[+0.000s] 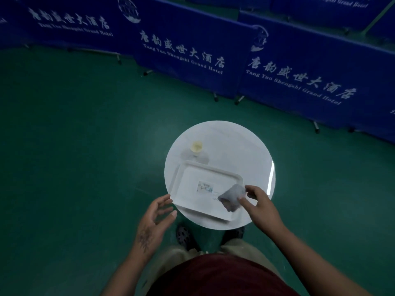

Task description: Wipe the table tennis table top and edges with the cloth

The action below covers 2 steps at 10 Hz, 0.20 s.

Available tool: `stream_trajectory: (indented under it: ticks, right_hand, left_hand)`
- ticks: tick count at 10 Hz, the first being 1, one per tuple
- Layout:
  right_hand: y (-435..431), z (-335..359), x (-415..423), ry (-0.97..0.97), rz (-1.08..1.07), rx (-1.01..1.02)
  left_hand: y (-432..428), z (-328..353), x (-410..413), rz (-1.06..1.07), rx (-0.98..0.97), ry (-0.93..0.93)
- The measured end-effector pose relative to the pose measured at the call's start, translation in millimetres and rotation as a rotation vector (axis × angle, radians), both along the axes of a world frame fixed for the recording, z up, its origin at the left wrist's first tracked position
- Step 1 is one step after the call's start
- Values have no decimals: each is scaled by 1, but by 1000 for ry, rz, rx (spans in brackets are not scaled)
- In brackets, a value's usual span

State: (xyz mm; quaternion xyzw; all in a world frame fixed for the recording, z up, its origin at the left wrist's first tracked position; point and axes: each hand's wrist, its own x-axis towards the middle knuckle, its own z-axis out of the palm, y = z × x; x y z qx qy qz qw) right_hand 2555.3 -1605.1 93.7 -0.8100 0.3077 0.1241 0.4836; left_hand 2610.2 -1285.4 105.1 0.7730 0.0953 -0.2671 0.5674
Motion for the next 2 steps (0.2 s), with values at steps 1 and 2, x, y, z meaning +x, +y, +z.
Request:
stream_trajectory:
  ticks: [1,2]
  right_hand:
    - [-19,20,9,-12,-55,70]
    - [-35,65,25,-101,-192,185]
  left_hand:
    - [-12,1,-5,19,17,7]
    - [-24,5,-11,31,20,-7]
